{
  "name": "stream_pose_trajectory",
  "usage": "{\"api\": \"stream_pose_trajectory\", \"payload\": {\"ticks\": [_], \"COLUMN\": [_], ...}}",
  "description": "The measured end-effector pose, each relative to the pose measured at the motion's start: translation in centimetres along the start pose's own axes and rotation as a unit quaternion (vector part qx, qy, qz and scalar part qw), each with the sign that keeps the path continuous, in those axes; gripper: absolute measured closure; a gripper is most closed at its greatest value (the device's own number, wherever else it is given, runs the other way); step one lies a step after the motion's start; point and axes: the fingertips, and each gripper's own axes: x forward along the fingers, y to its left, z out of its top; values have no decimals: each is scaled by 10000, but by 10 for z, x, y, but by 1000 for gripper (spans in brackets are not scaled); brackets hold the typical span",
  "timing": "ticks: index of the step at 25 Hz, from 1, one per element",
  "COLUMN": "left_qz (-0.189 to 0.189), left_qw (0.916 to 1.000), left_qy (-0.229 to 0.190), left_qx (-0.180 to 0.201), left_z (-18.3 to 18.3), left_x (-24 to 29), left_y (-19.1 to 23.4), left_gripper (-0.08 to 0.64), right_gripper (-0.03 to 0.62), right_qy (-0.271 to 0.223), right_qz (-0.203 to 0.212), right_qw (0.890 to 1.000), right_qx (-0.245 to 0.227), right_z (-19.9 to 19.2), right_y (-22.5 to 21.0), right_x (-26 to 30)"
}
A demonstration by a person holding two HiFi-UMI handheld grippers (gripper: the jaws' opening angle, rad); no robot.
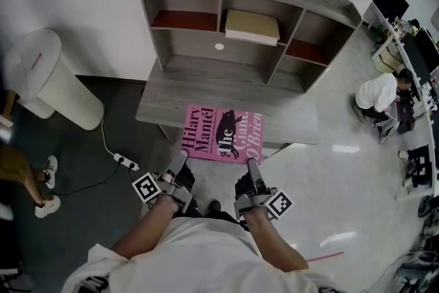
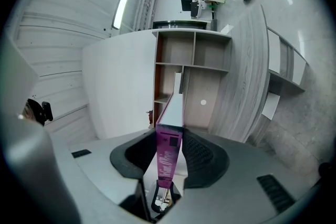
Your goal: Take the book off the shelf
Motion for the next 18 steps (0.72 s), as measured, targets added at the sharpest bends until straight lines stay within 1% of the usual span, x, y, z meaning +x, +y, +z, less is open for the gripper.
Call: {"api": "stream_pose_trajectory", "payload": {"ticks": [7, 18], "left_qz": [44, -8], "left_qw": [9999, 10000], "left_qy": [138, 51], "left_qx": [-62, -72], "left_z": [1, 1], "left_x": [1, -1], "left_y": [5, 6], "left_gripper": [407, 407], "right_gripper": [440, 440], "right_qy": [-139, -189], "right_qz": [-65, 14], "right_qw": [9999, 9998], "right_qx": [-45, -38], "right_z": [0, -1], "right_y": [-3, -3], "right_x": [-1, -1]}}
